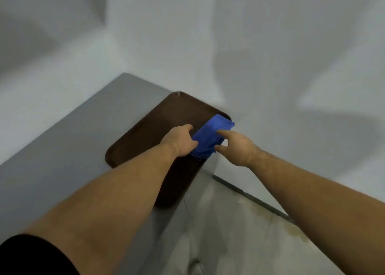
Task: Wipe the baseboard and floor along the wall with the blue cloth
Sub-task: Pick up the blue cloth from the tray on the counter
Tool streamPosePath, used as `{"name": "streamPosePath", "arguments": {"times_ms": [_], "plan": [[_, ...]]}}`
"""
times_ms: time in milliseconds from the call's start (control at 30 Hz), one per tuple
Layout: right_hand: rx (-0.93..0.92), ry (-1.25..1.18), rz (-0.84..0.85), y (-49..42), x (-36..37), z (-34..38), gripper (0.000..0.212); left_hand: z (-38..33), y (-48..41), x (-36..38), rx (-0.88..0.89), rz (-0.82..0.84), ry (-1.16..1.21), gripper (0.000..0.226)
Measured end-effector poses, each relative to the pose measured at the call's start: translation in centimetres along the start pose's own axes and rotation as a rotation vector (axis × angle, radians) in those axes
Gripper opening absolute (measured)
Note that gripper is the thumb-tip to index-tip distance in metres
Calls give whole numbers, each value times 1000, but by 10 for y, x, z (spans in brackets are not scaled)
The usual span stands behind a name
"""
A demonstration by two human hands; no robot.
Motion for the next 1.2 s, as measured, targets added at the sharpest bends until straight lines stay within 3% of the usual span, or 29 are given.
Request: {"name": "streamPosePath", "arguments": {"times_ms": [133,333,500,633,800,933,1067,1133,1200], "plan": [[-2,87,25,-12,24,2,55,5,-21,10,-11,-14,81,53],[-38,88,-26,-17,28,-5,49,-4,-42,25,-72,-84,152,48],[-68,36,-13,-17,27,-16,49,-19,-46,24,-39,-65,306,14],[-109,-226,-44,-14,19,-32,42,-41,-31,24,149,-112,521,27],[-116,-776,-86,10,4,-70,26,-83,-8,45,320,-77,616,19],[-72,-1017,-129,26,-9,-112,33,-119,-1,85,456,30,714,26],[14,-1063,-184,32,-2,-171,42,-134,-19,150,459,206,1008,27],[33,-1016,-195,32,18,-204,48,-130,-40,187,371,192,1183,32],[25,-1001,-204,29,46,-235,52,-123,-62,224,316,187,1255,16]]}}
Point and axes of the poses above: each hand's wrist, its own y-axis away from the middle knuckle, its own x-axis out of the palm, z = x × y, the point moved 5 cm from there along -y, towards the middle knuckle, and after that the axes turned 15 degrees about z, right-handed, at the moved point
